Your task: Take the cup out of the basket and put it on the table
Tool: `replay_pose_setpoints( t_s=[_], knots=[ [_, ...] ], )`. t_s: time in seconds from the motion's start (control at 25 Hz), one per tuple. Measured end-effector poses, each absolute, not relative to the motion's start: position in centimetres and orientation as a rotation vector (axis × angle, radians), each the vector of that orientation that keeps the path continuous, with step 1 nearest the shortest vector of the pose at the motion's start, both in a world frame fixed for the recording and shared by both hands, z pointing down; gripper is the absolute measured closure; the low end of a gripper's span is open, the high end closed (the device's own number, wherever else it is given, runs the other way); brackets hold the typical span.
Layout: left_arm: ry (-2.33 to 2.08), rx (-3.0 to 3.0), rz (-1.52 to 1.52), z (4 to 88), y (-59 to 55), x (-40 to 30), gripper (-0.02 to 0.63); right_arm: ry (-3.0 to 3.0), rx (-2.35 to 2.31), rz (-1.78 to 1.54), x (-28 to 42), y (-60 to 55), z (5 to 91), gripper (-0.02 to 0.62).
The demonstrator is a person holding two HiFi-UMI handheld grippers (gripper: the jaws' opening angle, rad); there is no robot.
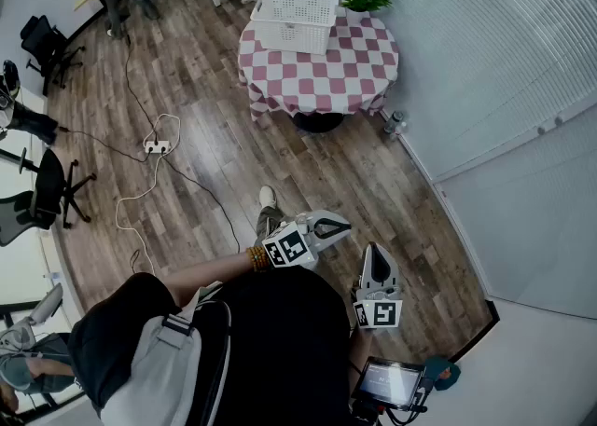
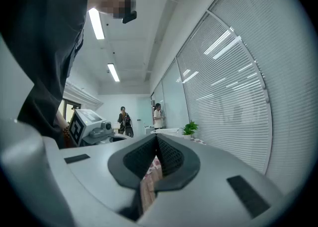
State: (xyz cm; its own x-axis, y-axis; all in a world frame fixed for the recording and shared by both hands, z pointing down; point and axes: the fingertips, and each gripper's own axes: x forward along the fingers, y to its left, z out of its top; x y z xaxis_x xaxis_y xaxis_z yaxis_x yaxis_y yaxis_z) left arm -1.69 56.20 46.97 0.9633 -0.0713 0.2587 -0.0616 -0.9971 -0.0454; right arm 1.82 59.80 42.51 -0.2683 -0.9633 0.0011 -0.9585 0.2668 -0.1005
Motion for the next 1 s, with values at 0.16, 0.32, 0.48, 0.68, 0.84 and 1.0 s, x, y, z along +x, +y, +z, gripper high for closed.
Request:
replay_pose_setpoints(
  t_s=[0.16, 0.32, 0.48, 0.68, 0.84, 1.0],
  knots=[
    [0.137, -3.08, -0.4, 47.0, 55.0, -2.1, 0.601, 2.468, -1.845, -0.148, 1.2, 58.6, 43.1, 0.586],
    [0.167, -3.082, -0.423, 47.0, 54.0, -3.0, 0.601, 2.465, -1.845, -0.232, 0.5, 58.1, 43.9, 0.586],
    [0.232, -3.084, -0.416, 47.0, 52.9, -3.9, 0.601, 2.492, -1.812, -0.278, -0.1, 57.3, 44.8, 0.586],
    [0.348, -3.075, -0.415, 46.9, 51.4, -6.0, 0.601, 2.55, -1.742, -0.311, -1.6, 55.3, 45.4, 0.586],
    [0.443, -3.075, -0.409, 46.6, 49.4, -7.7, 0.601, 2.614, -1.674, -0.327, -3.1, 52.6, 45.1, 0.586],
    [0.549, -3.073, -0.419, 46.7, 47.3, -9.7, 0.601, 2.669, -1.612, -0.384, -4.7, 49.8, 45.6, 0.586]
  ],
)
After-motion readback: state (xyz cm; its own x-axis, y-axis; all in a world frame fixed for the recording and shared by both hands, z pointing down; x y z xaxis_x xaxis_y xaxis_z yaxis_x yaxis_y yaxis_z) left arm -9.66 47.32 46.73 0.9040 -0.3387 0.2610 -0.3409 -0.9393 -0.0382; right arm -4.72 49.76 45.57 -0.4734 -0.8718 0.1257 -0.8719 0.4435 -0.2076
